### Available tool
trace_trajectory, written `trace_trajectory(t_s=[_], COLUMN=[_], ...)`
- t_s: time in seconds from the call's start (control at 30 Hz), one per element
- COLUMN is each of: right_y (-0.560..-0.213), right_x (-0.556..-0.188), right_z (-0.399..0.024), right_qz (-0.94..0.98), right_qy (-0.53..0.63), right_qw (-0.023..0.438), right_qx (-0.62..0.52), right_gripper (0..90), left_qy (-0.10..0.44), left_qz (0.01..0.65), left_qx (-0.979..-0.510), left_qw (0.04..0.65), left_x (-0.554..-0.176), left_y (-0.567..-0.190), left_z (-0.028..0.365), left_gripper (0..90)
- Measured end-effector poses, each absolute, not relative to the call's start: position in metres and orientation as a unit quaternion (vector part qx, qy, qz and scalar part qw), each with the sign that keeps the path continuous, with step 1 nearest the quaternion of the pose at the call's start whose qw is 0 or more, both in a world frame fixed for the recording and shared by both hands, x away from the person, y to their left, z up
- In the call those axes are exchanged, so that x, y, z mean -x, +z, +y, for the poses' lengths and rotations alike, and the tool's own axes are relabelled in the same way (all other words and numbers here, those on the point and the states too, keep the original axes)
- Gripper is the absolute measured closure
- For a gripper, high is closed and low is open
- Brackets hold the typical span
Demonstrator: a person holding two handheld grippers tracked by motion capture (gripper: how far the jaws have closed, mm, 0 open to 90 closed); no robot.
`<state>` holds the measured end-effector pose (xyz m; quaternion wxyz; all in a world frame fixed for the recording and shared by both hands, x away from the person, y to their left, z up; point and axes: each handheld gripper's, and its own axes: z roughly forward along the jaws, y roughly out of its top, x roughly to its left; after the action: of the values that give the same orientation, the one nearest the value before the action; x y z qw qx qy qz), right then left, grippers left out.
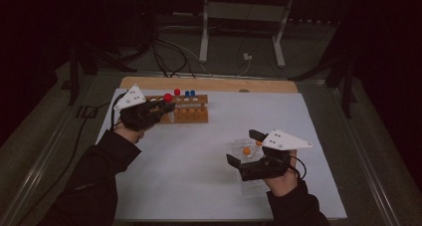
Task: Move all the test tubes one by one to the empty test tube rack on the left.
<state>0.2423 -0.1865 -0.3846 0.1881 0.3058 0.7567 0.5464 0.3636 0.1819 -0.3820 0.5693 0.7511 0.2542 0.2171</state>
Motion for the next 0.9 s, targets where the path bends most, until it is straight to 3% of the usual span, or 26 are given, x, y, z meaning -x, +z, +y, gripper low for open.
trace_trajectory(t_s=[0.37, 0.9], right_y=[-0.384, -0.379], right_x=[-0.238, -0.234], right_z=[-0.189, -0.192], right_qz=[0.758, 0.757], right_qy=[0.550, 0.562], right_qw=[0.185, 0.173], right_qx=[-0.297, -0.287], right_gripper=[0.0, 0.0], left_qy=[0.268, 0.289], left_qz=[0.310, 0.386], left_qx=[-0.722, -0.691], left_qw=[0.557, 0.539], left_x=[-0.406, -0.454], left_y=[-0.389, -0.419], left_z=[0.186, 0.180], left_gripper=[75.8, 75.8])
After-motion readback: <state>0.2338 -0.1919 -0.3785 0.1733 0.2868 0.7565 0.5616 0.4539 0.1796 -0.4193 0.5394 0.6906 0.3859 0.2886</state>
